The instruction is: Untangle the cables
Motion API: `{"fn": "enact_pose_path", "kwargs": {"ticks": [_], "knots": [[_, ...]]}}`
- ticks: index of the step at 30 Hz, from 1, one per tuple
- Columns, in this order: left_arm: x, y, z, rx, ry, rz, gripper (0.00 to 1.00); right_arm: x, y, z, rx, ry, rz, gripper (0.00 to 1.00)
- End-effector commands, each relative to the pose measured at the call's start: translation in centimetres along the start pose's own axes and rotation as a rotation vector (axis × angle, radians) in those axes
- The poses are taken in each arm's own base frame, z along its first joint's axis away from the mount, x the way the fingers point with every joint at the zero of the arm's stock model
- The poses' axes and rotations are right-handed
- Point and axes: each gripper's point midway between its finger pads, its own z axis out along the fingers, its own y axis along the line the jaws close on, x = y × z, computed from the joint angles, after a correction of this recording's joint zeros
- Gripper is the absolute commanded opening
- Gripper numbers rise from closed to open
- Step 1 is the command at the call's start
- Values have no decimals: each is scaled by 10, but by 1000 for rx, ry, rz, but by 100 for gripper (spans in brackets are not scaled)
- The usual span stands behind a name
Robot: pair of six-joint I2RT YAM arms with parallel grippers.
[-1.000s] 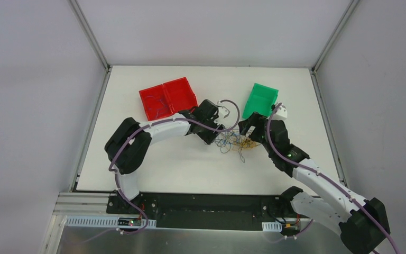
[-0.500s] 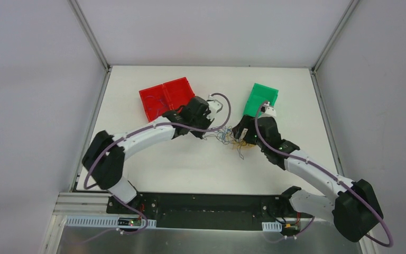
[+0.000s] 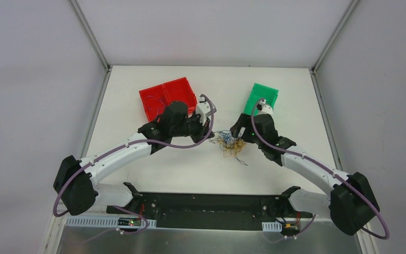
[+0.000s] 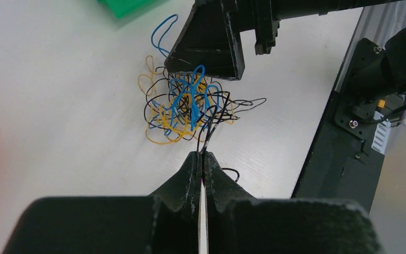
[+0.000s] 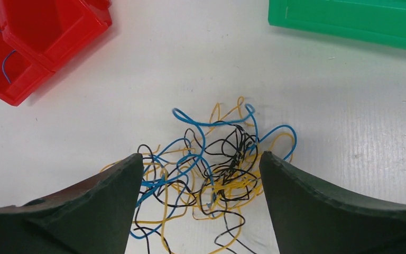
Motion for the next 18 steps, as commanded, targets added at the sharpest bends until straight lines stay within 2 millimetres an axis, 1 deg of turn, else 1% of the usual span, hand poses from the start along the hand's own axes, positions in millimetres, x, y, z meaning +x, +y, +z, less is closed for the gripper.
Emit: {"fn": "enact_pose_path", "kwargs": {"ticks": [1, 5, 8, 9, 11, 12, 13, 16, 18], "knots": [[-18, -15, -4, 65, -77, 16, 0, -25, 22, -21, -121, -93, -11, 84], [-17, -9, -4, 36, -76, 11, 0, -33, 38, -50, -292, -194, -44, 84], [-17, -3, -4, 0, -79, 5, 0, -32, 63, -72, -473, -228, -87, 81], [-17, -2, -5, -8, -80, 4, 0, -31, 67, -75, -498, -231, -97, 80], [-17, -2, -5, -6, -82, 9, 0, -29, 72, -78, -522, -226, -113, 74], [-17, -3, -5, -2, -83, 9, 0, -28, 74, -78, -530, -221, -123, 69], [-17, -4, -6, 3, -85, 11, 0, -25, 76, -77, -532, -209, -134, 62], [-18, -6, -8, 6, -91, 14, 0, -20, 80, -74, -531, -182, -170, 50], [-20, -4, -11, -6, -103, 17, 0, -17, 80, -70, -508, -175, -196, 46]]}}
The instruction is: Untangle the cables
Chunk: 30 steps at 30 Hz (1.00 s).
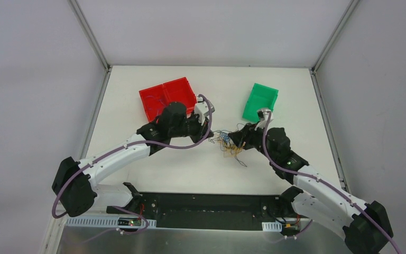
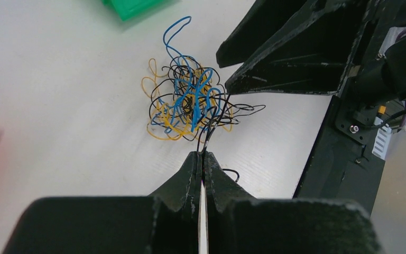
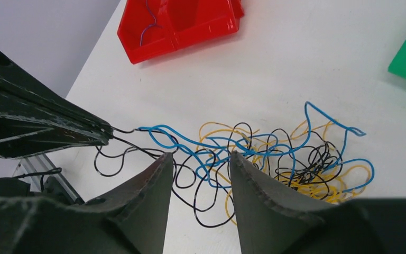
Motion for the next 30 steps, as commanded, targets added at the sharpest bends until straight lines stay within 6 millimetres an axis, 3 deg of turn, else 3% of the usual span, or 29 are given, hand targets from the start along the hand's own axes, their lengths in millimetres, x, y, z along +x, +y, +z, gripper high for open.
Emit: {"fn": "enact_pose_path", "kwargs": {"ticks": [1, 15, 18, 20, 25, 27, 30], "knots": [[-22, -5, -12, -3, -94, 30, 0, -11, 18, 5, -52, -17, -83, 46], [-21, -34, -11, 170, -87, 36, 0, 1, 24, 23, -23, 20, -215, 51], [-22, -33, -12, 161, -91, 38, 0, -1, 23, 24, -4, 8, -212, 35], [-24, -27, -14, 121, -103, 34, 0, -5, 20, 22, 20, -12, -200, 27], [-24, 15, -24, -141, -142, -16, 0, -20, -6, 15, 170, -107, -155, 14], [-27, 26, -32, -215, -174, -29, 0, -27, -25, 12, 282, -149, -126, 0], [-26, 45, -44, -337, -221, -49, 0, -35, -52, 6, 443, -186, -88, 0]]}}
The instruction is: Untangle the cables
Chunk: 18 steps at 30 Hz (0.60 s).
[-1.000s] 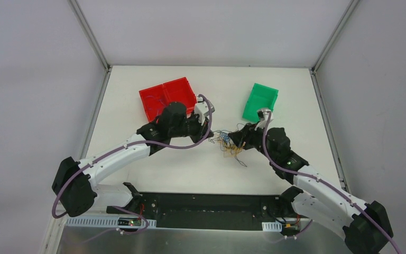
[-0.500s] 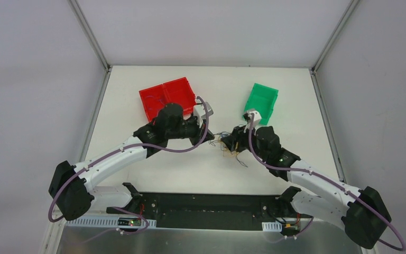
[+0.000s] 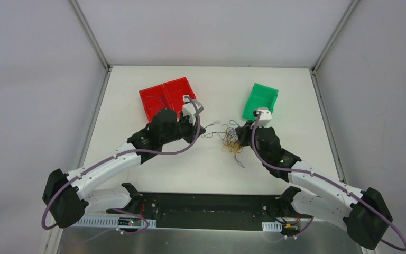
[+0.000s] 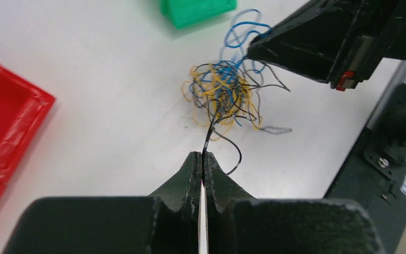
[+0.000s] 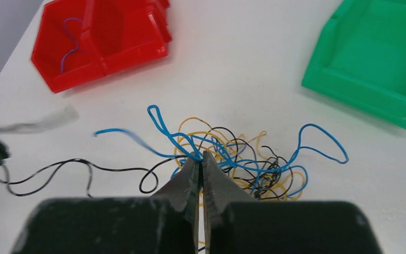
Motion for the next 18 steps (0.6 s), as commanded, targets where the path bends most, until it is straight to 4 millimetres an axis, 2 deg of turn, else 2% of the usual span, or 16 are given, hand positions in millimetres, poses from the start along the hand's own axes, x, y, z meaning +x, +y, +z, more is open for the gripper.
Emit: {"fn": "enact_pose_path", "kwargs": {"ticks": [1, 7, 12, 14, 18], "knots": [[-26, 41, -20, -255, -158, -39, 0, -30, -45, -1, 281, -118, 90, 0], [-17, 92, -47, -570, -188, -105, 0, -32, -102, -13, 523, -155, 217, 0], [-12, 118, -70, -742, -214, -152, 0, -29, -137, -27, 663, -178, 304, 0], [-12, 125, -80, -799, -237, -162, 0, -26, -146, -31, 699, -174, 329, 0], [-13, 128, -92, -827, -291, -176, 0, -25, -145, -28, 693, -152, 335, 0]]}}
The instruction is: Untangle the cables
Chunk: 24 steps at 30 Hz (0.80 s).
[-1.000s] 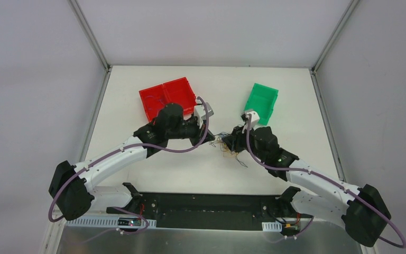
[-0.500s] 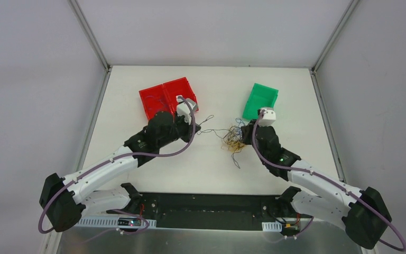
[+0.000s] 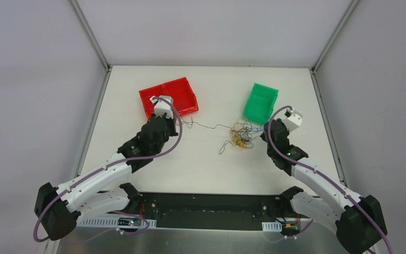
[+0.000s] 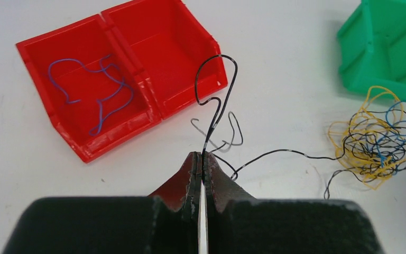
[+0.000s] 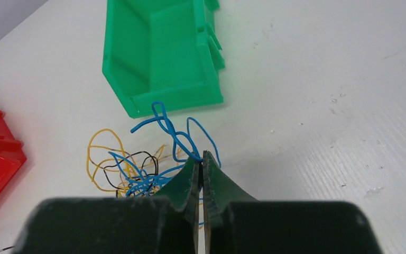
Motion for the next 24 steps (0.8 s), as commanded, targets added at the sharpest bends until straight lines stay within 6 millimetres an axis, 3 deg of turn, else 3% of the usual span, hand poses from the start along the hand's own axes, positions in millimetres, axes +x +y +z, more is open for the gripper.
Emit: {"fn": "enact_pose_path", "kwargs": {"ticks": [1, 5, 8, 12, 17, 24], "knots": [[-17, 29, -8, -129, -101, -79, 0, -19, 3, -2, 28, -31, 62, 3], [-22, 11, -10, -14, -140, -90, 0, -15, 24, -8, -83, 30, 17, 56], [-26, -12, -12, 121, -156, -77, 0, -8, 54, -20, -275, 80, -10, 72], [-25, -30, -13, 218, -146, -58, 0, 0, 84, -41, -492, 103, -41, 76], [-27, -37, -16, 263, -152, -55, 0, 22, 121, -68, -677, 129, -196, 73], [-38, -41, -31, 330, -219, -82, 0, 58, 145, -68, -640, 135, -458, 69]]}}
